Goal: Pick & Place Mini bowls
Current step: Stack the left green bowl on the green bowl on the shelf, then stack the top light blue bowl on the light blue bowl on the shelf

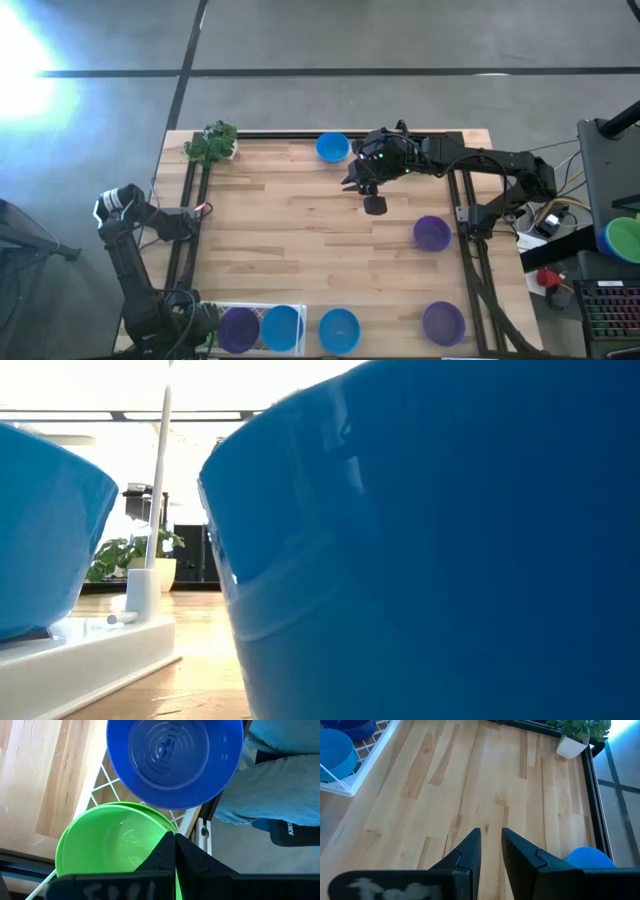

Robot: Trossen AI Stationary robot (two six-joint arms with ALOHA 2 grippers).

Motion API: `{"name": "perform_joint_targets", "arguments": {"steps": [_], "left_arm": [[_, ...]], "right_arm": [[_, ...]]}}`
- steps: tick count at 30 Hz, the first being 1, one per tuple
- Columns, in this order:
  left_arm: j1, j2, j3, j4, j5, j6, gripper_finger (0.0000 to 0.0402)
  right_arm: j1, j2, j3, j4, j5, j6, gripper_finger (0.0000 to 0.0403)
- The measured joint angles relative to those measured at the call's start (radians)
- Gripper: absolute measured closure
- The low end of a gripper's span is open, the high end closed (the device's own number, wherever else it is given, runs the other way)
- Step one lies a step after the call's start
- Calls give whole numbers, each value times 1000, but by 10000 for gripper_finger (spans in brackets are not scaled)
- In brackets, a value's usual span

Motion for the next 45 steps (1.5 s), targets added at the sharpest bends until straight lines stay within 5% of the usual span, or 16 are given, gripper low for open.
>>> {"name": "perform_joint_targets", "arguments": {"steps": [8,21,33,45], "left_arm": [[0,0,-65,118,6,-11,401],[0,-44,-62,93,-31,-4,401],[0,-103,-62,-112,-526,82,401],[3,-108,-63,-379,-1027,-80,401]], "right_arm": [[0,0,0,0,0,0,328],[0,0,0,-2,0,0,328],[0,0,0,-1,0,0,328],[0,0,-1,33,9,96,328]]}}
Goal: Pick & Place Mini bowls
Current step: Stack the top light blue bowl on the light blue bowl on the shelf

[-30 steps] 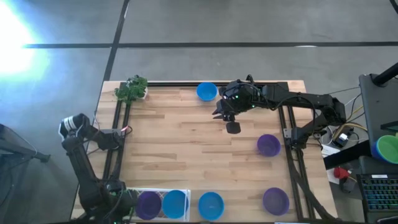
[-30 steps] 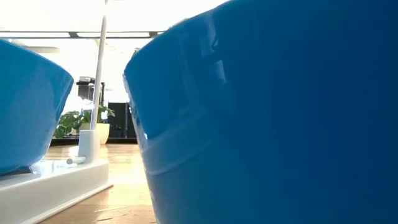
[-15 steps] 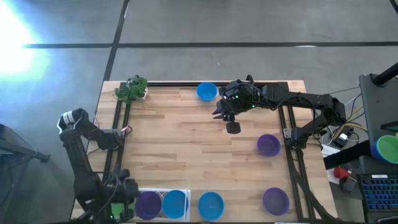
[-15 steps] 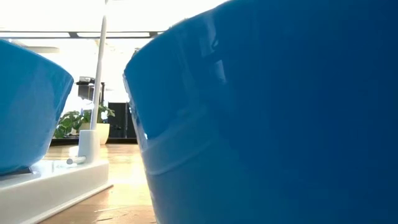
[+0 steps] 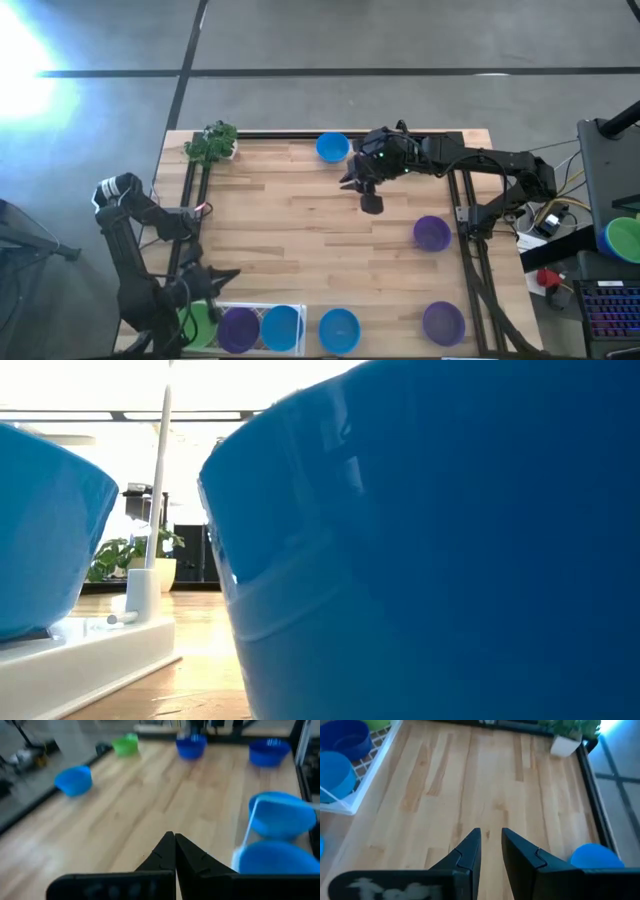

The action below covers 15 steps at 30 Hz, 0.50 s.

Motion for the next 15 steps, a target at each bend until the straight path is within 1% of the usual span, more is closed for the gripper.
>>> {"name": "perform_joint_targets", "arguments": {"steps": [5,7,10,12,15], "left_arm": [[37,-4,0,-28,-128,-3,401],[70,-6,0,-31,-156,6,401],[128,-6,0,-38,-162,29,401],[164,-6,0,-38,-162,52,401],[213,-8,-1,-38,-162,73,401]], "right_arm": [[-4,6,0,60,8,1,330],[-7,13,-1,78,51,29,334],[-24,21,-1,68,106,95,342],[-36,29,-1,58,108,120,347],[-56,31,-2,28,107,116,355]]}}
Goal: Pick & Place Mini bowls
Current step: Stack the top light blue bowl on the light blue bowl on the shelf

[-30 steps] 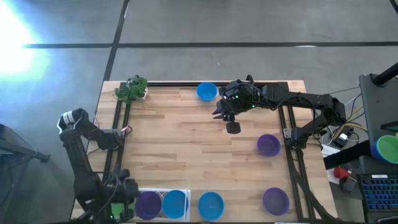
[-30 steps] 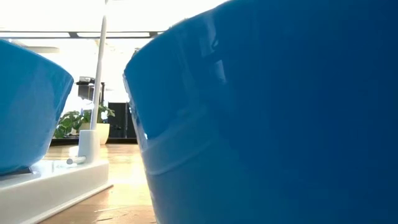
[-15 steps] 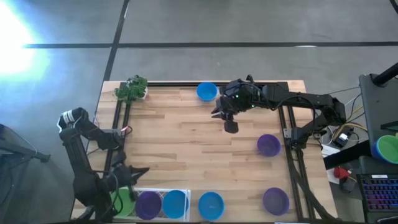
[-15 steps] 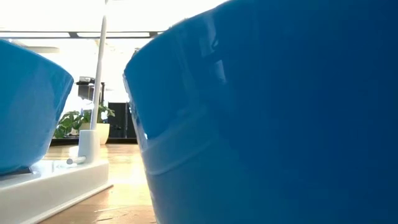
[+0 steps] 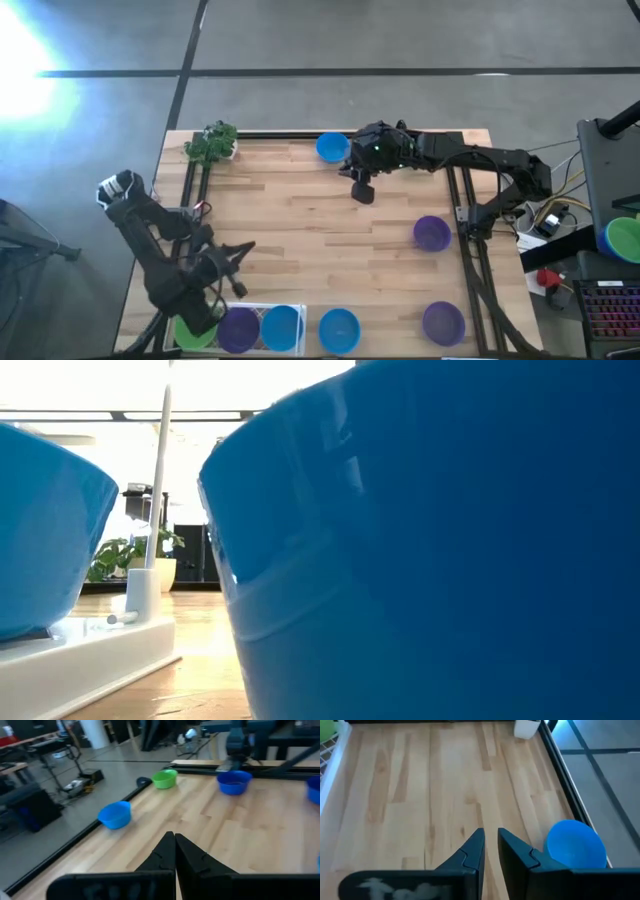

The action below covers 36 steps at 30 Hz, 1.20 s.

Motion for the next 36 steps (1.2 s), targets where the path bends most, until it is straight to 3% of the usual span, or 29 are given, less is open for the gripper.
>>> {"name": "perform_joint_targets", "arguments": {"steps": [12,25,36], "left_arm": [[66,0,0,3,-44,-5,402],[112,-13,0,0,-44,6,402],[136,-13,0,-8,-4,7,402]], "right_arm": [[-177,134,-10,7,-4,70,392],[-382,293,17,54,-3,256,394],[-444,384,17,85,-11,326,319]]}}
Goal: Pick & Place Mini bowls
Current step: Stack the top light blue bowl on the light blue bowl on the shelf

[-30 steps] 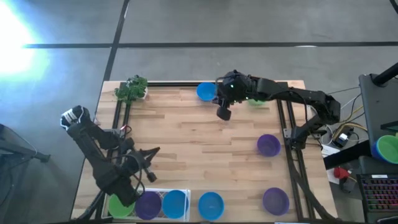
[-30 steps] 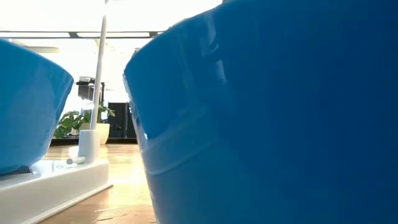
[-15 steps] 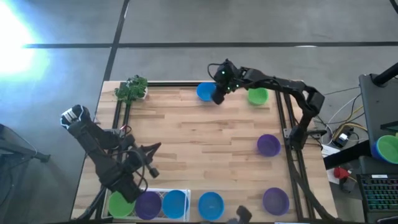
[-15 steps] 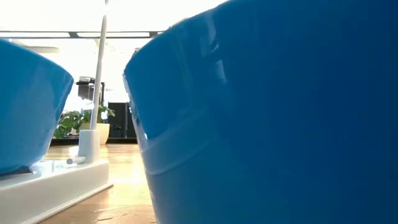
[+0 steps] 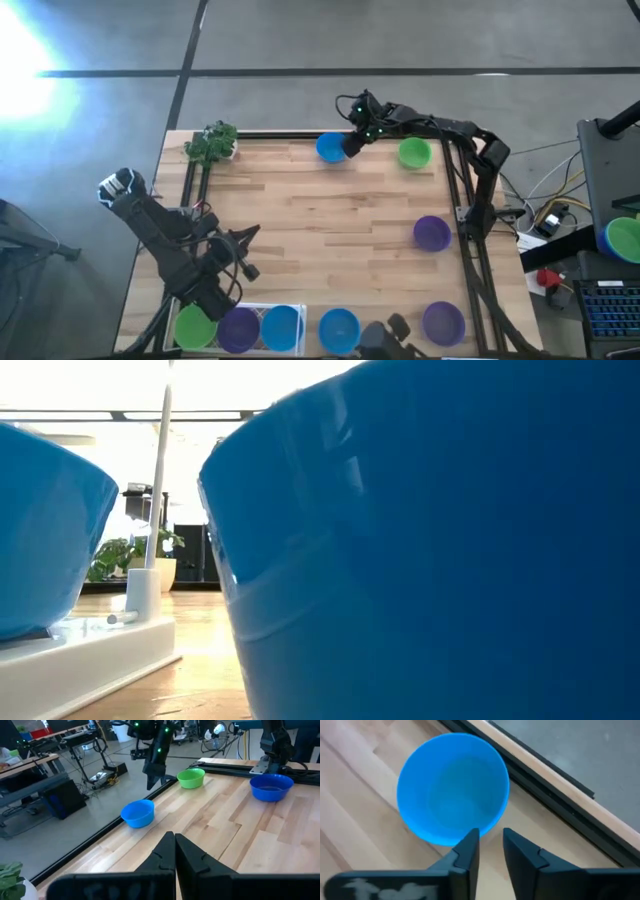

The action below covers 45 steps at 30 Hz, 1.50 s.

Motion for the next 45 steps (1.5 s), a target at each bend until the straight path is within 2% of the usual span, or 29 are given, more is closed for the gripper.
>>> {"name": "perform_joint_targets", "arguments": {"steps": [9,28,32,37,45], "left_arm": [[0,0,0,-3,3,1,402],[0,0,0,-4,17,1,402],[0,0,0,-5,24,2,401],[0,0,0,-6,45,2,401],[0,0,0,-6,53,2,402]], "right_arm": [[-11,61,0,57,-1,31,288],[-13,201,90,50,-24,27,283],[-15,202,90,54,-24,22,305],[-16,202,90,54,-21,-30,379],[-15,178,90,50,-20,-55,394]]}}
